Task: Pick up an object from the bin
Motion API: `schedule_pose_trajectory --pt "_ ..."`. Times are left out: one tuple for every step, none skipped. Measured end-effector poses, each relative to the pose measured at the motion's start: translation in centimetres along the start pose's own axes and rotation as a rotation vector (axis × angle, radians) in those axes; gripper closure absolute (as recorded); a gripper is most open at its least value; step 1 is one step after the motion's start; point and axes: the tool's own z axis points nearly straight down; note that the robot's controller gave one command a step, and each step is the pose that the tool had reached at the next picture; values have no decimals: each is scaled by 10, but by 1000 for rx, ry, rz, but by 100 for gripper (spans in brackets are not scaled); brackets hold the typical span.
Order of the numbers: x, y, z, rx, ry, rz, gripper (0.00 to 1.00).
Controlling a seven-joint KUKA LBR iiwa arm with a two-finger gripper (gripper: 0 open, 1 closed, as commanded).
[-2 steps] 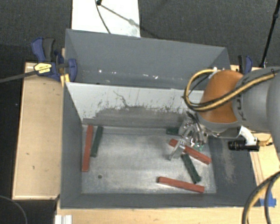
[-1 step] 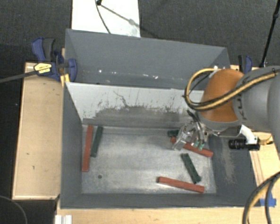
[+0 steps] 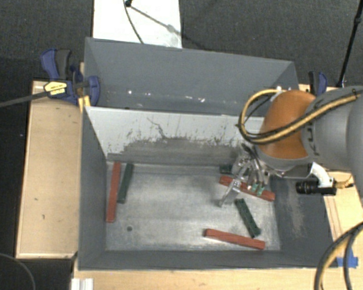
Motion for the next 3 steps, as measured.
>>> schedule_pose_trajectory --pt "-6 -24 0 1 4 69 0" --pt "-7 -23 -1 1 1 66 100" --pt "27 -81 -19 1 2 80 100"
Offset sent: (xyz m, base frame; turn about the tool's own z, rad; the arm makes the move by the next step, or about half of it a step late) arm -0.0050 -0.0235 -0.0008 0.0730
